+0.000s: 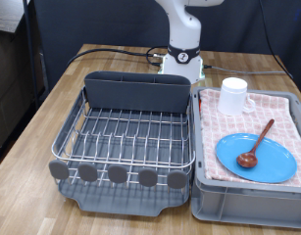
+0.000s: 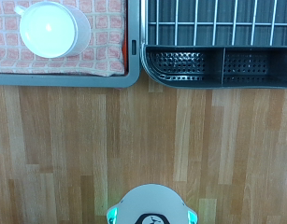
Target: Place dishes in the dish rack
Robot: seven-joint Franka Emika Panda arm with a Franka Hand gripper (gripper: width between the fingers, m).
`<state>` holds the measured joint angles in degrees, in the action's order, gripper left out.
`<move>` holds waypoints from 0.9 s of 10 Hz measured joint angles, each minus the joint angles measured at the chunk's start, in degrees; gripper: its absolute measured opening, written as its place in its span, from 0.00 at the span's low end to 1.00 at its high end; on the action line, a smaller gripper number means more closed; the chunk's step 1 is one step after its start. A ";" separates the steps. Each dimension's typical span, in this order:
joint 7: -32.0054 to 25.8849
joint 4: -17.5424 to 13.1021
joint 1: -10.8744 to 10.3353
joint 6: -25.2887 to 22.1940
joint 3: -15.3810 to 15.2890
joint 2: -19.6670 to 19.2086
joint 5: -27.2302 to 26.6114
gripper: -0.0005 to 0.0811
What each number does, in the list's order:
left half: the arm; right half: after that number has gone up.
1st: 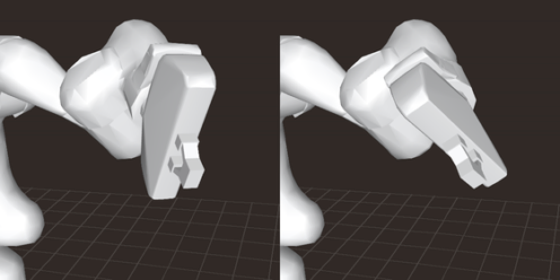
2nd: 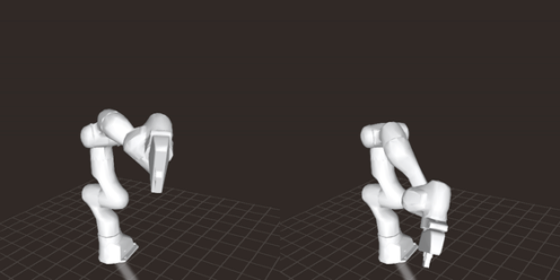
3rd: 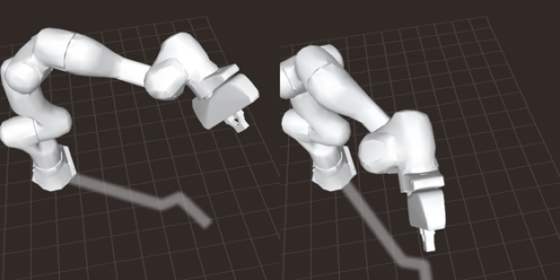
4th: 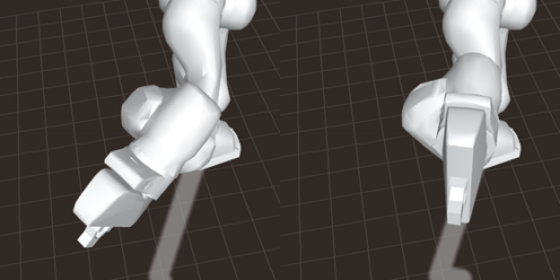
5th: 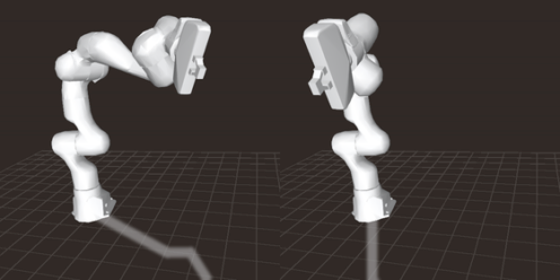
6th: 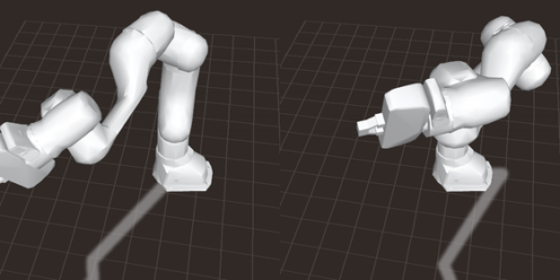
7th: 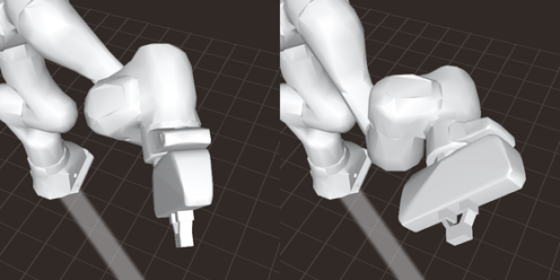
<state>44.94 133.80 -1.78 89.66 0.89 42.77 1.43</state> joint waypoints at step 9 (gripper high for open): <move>23.46 -7.50 -0.07 7.65 -10.81 -13.22 -3.21 0.99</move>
<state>68.41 126.30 -1.86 97.31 -9.92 29.54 -1.78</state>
